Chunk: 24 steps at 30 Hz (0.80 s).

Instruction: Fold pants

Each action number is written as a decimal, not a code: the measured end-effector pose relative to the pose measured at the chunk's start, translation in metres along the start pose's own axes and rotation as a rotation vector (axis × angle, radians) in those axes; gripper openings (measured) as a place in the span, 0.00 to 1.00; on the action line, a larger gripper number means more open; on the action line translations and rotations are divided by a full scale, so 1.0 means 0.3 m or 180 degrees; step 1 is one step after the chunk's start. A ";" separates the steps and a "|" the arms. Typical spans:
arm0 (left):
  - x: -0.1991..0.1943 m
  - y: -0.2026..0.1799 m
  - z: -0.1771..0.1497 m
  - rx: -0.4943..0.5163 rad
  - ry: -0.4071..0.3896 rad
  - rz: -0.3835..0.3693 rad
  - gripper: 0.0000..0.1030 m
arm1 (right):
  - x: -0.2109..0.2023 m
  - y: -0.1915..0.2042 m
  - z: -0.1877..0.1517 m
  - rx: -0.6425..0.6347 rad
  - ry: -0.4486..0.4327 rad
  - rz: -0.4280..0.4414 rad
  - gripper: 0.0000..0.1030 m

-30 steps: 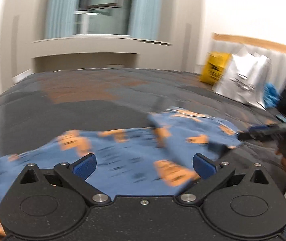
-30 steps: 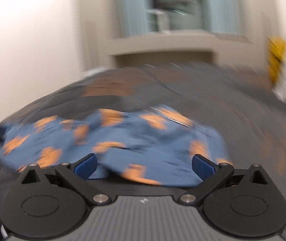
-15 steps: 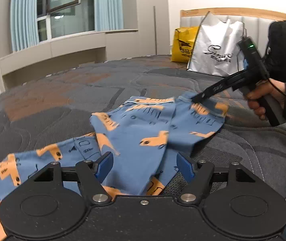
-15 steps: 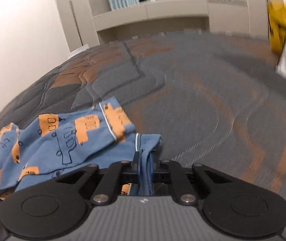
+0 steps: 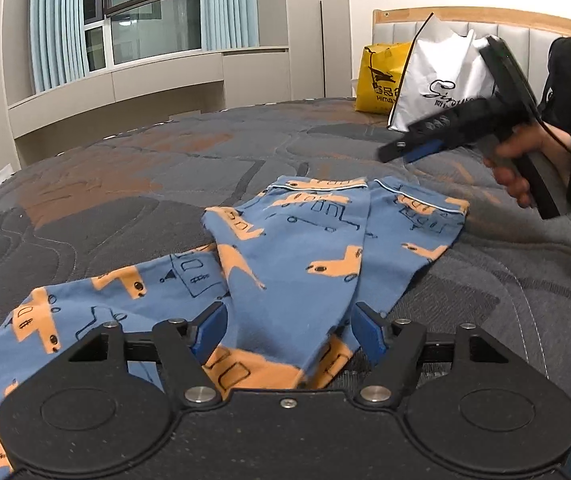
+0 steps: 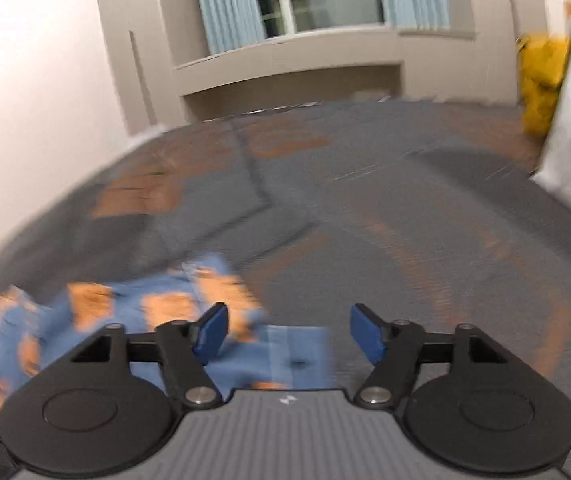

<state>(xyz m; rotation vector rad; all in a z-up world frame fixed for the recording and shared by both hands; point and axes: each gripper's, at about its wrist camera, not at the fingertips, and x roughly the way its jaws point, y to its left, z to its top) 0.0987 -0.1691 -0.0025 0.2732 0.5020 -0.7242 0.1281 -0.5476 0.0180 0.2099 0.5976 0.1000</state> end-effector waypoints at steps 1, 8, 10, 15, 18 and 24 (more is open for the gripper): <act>-0.007 -0.002 -0.007 0.0014 0.0001 0.0000 0.68 | 0.021 0.012 0.004 0.0069 0.0080 0.0169 0.42; -0.019 -0.002 -0.040 0.0065 0.0066 0.0048 0.34 | 0.170 0.009 -0.016 0.0738 0.0373 0.0246 0.32; -0.018 -0.008 -0.042 0.0130 0.0078 0.0049 0.08 | 0.166 -0.008 -0.018 0.0905 0.0263 0.0250 0.08; -0.040 -0.026 -0.025 0.0277 -0.0035 0.0069 0.00 | 0.071 0.010 0.011 0.0764 -0.0166 0.0231 0.06; -0.064 -0.028 -0.006 0.0351 -0.0114 0.0039 0.00 | -0.061 0.027 -0.008 0.0596 -0.0441 0.0106 0.06; -0.032 -0.046 -0.034 0.0447 0.0032 -0.0072 0.00 | -0.153 -0.026 -0.167 0.0563 -0.0237 -0.0248 0.07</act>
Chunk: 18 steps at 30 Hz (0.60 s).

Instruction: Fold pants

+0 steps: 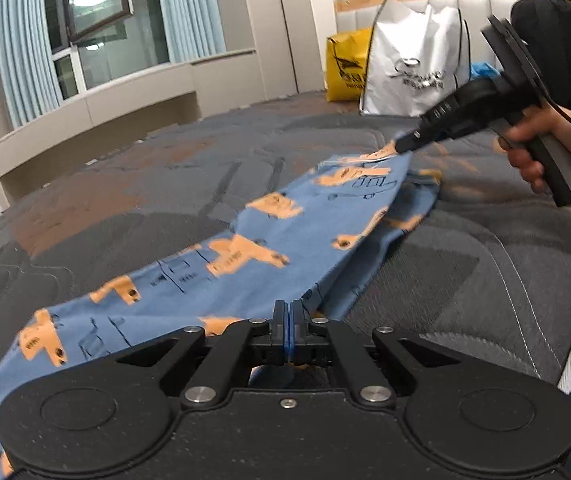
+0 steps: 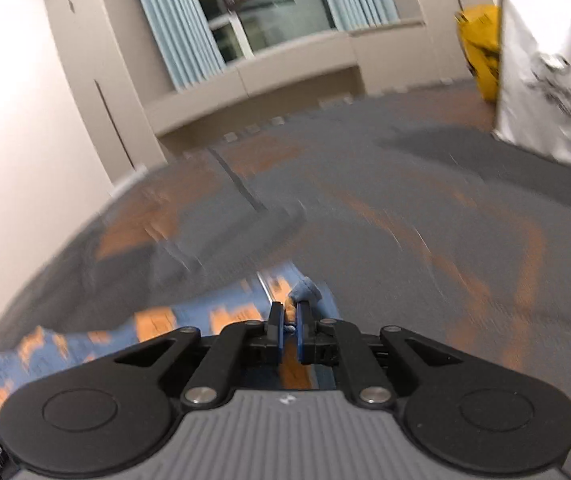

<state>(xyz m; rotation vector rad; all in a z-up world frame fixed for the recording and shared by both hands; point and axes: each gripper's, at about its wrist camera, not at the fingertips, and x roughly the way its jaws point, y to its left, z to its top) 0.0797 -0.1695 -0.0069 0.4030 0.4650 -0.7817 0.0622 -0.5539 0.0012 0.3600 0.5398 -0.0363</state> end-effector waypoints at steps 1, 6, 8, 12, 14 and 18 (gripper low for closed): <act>0.003 -0.005 -0.006 -0.0001 0.0020 -0.0014 0.00 | -0.001 -0.018 -0.029 0.0043 0.0040 -0.0031 0.07; 0.019 -0.004 -0.023 -0.0051 0.0078 -0.0023 0.00 | -0.008 -0.046 -0.098 0.0103 0.0125 -0.0054 0.07; 0.015 0.002 -0.027 -0.0122 0.0082 -0.0049 0.03 | -0.025 -0.025 -0.101 0.0038 0.0077 -0.0072 0.07; 0.021 0.011 -0.040 -0.0237 0.0087 -0.0054 0.10 | -0.059 -0.004 -0.103 -0.0043 0.0027 -0.0109 0.07; 0.021 0.017 -0.044 -0.0315 0.0072 -0.0064 0.15 | -0.056 -0.008 -0.120 -0.0070 0.0100 -0.0148 0.07; -0.027 0.069 -0.046 -0.0626 -0.0189 0.0014 0.57 | -0.070 0.008 -0.127 -0.0238 0.0095 -0.0105 0.30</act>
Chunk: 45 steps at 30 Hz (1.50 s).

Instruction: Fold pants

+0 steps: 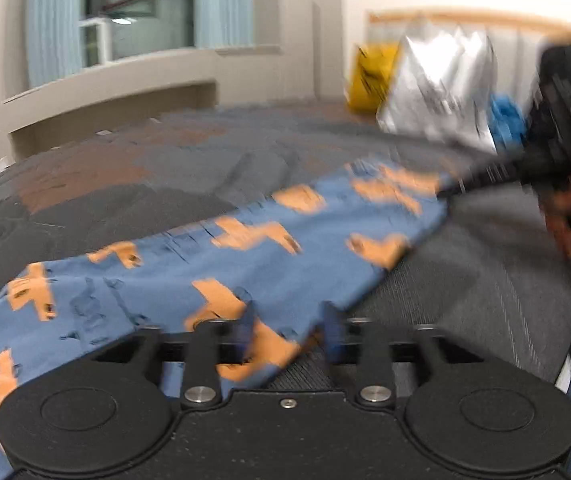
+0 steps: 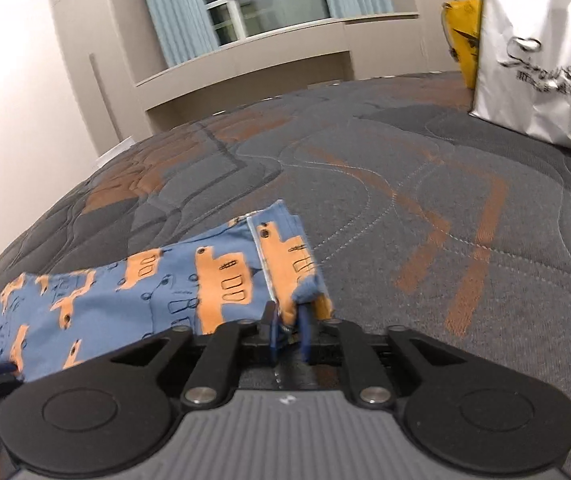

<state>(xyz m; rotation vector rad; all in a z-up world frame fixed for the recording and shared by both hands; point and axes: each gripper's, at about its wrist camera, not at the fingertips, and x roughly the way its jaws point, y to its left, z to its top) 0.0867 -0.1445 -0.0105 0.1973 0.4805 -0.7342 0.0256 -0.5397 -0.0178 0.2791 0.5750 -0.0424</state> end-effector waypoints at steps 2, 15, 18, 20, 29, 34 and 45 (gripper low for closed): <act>-0.054 0.059 0.005 -0.0302 -0.0263 0.0173 0.78 | -0.022 0.006 0.006 -0.0069 -0.0083 0.0043 0.60; -0.506 0.618 -0.251 -0.1814 -0.0480 0.2598 0.90 | 0.075 -0.082 0.042 0.0339 -0.0026 0.0217 0.70; -0.518 0.688 -0.300 -0.2166 -0.0500 0.2348 0.85 | 0.082 -0.076 0.042 0.0401 -0.0011 0.0218 0.63; -0.501 0.718 -0.314 -0.2287 -0.0511 0.2153 0.70 | 0.081 -0.065 0.037 0.0402 -0.0002 0.0183 0.60; -0.457 0.771 -0.314 -0.2553 -0.0421 0.2103 0.15 | 0.086 -0.010 0.023 0.0281 0.0088 0.0010 0.19; -0.497 0.778 -0.250 -0.2329 -0.0420 0.2169 0.14 | 0.020 0.007 0.025 0.0469 -0.0030 0.0126 0.18; -0.522 0.919 -0.259 -0.2207 -0.0233 0.2131 0.15 | -0.176 0.105 -0.058 0.0491 0.0012 0.0190 0.18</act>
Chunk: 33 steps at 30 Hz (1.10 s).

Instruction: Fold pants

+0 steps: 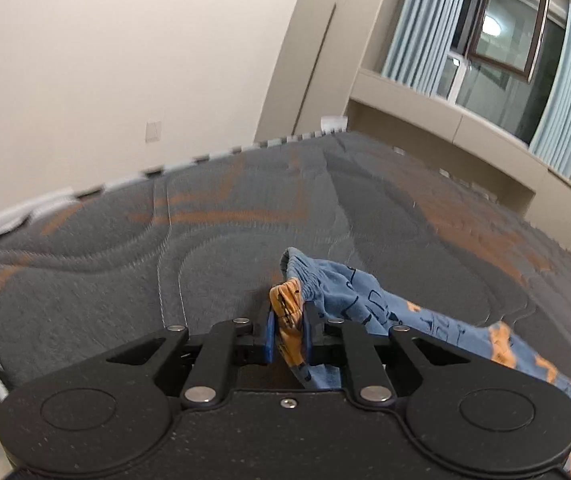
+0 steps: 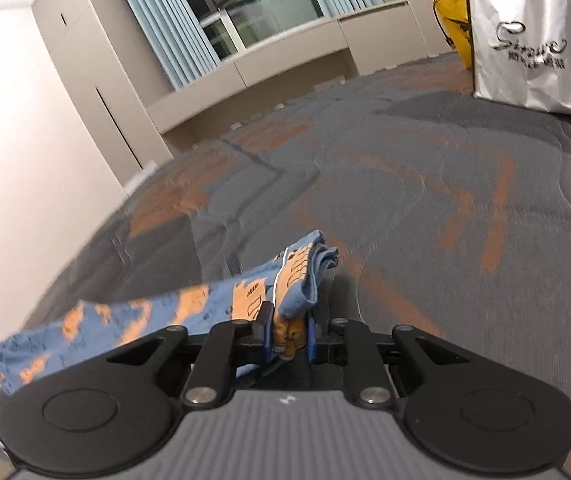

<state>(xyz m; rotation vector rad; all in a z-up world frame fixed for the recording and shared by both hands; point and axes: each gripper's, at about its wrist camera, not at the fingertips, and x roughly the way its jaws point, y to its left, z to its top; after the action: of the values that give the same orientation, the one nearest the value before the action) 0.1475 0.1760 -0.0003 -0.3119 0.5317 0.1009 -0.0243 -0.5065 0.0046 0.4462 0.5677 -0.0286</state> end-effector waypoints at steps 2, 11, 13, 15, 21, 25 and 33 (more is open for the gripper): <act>0.024 -0.001 -0.025 0.0001 0.0049 0.0082 0.18 | 0.031 -0.015 -0.039 0.0008 0.0083 -0.0117 0.19; -0.137 -0.127 -0.045 0.0255 -0.0532 0.0556 0.78 | 0.032 0.009 -0.119 -0.0171 -0.0207 -0.0411 0.64; -0.159 -0.215 -0.044 0.0414 -0.0628 0.0378 0.79 | 0.025 0.024 -0.131 -0.0296 -0.0302 -0.0519 0.67; -0.144 -0.329 -0.051 0.0651 -0.0611 0.0068 0.82 | 0.021 0.039 -0.143 -0.0339 -0.0421 -0.0597 0.77; 0.030 -0.706 -0.128 0.1370 -0.0256 -0.0592 0.83 | 0.002 0.124 -0.165 -0.0714 -0.0766 -0.0892 0.96; 0.170 -0.870 -0.187 0.1804 -0.0025 -0.0505 0.83 | 0.021 0.201 -0.162 -0.1123 -0.0723 -0.0749 1.00; 0.338 -0.833 -0.141 0.1634 0.0255 -0.0008 0.91 | 0.079 0.154 -0.130 -0.1191 -0.0353 -0.1005 1.00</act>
<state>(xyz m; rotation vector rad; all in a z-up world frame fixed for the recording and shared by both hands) 0.2578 -0.0728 -0.0204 0.1849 0.6163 -0.0521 -0.0173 -0.4464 -0.0185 -0.0118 0.5158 -0.2437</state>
